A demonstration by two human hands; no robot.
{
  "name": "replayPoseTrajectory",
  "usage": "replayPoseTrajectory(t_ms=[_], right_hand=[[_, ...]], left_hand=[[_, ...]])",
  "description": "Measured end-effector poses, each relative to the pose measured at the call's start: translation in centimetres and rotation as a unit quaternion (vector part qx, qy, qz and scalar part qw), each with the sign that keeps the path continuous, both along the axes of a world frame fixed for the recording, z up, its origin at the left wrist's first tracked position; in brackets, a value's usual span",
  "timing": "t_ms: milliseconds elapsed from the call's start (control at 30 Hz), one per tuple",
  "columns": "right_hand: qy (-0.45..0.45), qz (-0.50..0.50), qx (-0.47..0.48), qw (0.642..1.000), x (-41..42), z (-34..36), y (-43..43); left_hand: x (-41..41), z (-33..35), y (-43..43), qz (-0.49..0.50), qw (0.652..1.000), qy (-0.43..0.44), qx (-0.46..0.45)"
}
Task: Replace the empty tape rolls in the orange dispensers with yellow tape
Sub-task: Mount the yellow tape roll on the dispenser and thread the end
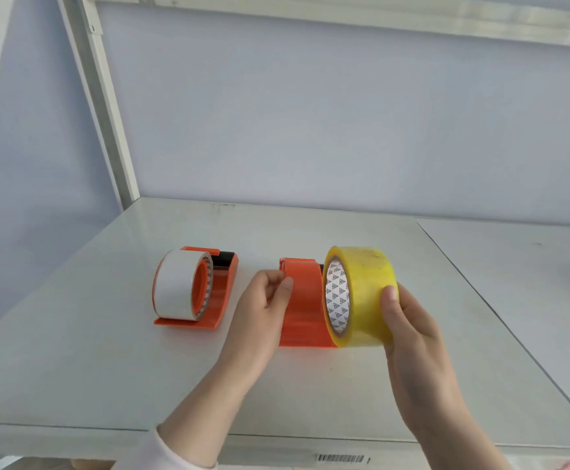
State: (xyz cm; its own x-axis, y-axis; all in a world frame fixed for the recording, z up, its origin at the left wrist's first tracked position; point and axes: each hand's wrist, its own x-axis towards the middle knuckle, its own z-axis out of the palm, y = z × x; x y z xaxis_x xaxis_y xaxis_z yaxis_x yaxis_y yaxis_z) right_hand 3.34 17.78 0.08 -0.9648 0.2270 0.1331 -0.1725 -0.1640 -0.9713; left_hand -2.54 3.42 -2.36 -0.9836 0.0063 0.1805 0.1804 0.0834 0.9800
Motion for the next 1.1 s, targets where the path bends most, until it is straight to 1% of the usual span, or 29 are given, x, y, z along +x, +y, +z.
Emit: replayPoseTrajectory(t_ms=[133, 200, 367, 467, 533, 600, 633, 700, 733, 767, 800, 867, 900, 933, 1000, 1100], right_hand=[[0.002, -0.009, 0.045, 0.999, -0.6, -0.4, -1.3], [0.002, -0.01, 0.04, 0.999, -0.8, -0.4, -1.8], [-0.016, -0.007, 0.048, 0.999, -1.5, -0.4, -2.6], [-0.042, 0.025, 0.015, 0.999, -1.8, -0.4, -3.0], [-0.059, 0.048, -0.012, 0.997, -1.6, -0.7, -3.6], [-0.071, 0.052, -0.007, 0.996, -1.5, -1.4, -4.4], [-0.072, 0.055, 0.001, 0.996, -1.4, -1.7, -4.7], [-0.07, 0.041, 0.044, 0.996, -1.3, -1.8, -4.8], [-0.059, 0.026, 0.079, 0.995, -1.2, -1.5, -4.5], [-0.028, 0.008, 0.132, 0.991, -1.2, -0.9, -4.0], [0.019, -0.008, 0.208, 0.978, -1.4, -0.3, -3.2], [0.096, -0.012, 0.362, 0.927, -2.1, 0.9, -1.6], [0.114, -0.005, 0.409, 0.906, -2.5, 1.3, -1.0], [0.119, 0.006, 0.431, 0.895, -2.9, 1.6, -0.5], [0.128, 0.022, 0.443, 0.887, -3.6, 2.1, -0.1], [0.179, 0.011, 0.492, 0.852, -4.1, 2.7, 0.1]], left_hand=[[-0.2, 0.8, -0.1, -0.008, 0.997, -0.016, 0.081], [-0.1, 1.0, -0.2, -0.022, 0.996, -0.014, 0.082], [0.5, 0.7, -0.2, -0.058, 0.997, 0.003, 0.042], [0.8, 1.1, -0.1, -0.075, 0.995, -0.014, 0.063], [1.1, 1.1, -0.1, -0.093, 0.991, -0.035, 0.095], [1.4, 1.0, -0.2, -0.129, 0.982, -0.055, 0.127], [1.7, 1.1, -0.3, -0.145, 0.98, -0.052, 0.128], [2.0, 1.1, -0.3, -0.144, 0.983, -0.028, 0.108], [2.1, 0.9, -0.3, -0.134, 0.986, -0.018, 0.094], [2.3, 0.9, -0.3, -0.127, 0.988, -0.014, 0.086], [2.4, 0.8, -0.3, -0.125, 0.988, -0.015, 0.087], [2.8, 0.6, -0.2, -0.128, 0.987, -0.02, 0.098], [2.9, 0.6, -0.3, -0.128, 0.987, -0.019, 0.097], [2.9, 0.6, -0.3, -0.127, 0.987, -0.015, 0.093], [2.9, 0.7, -0.4, -0.127, 0.987, -0.01, 0.093], [2.9, 0.7, -0.5, -0.131, 0.987, -0.012, 0.093]])
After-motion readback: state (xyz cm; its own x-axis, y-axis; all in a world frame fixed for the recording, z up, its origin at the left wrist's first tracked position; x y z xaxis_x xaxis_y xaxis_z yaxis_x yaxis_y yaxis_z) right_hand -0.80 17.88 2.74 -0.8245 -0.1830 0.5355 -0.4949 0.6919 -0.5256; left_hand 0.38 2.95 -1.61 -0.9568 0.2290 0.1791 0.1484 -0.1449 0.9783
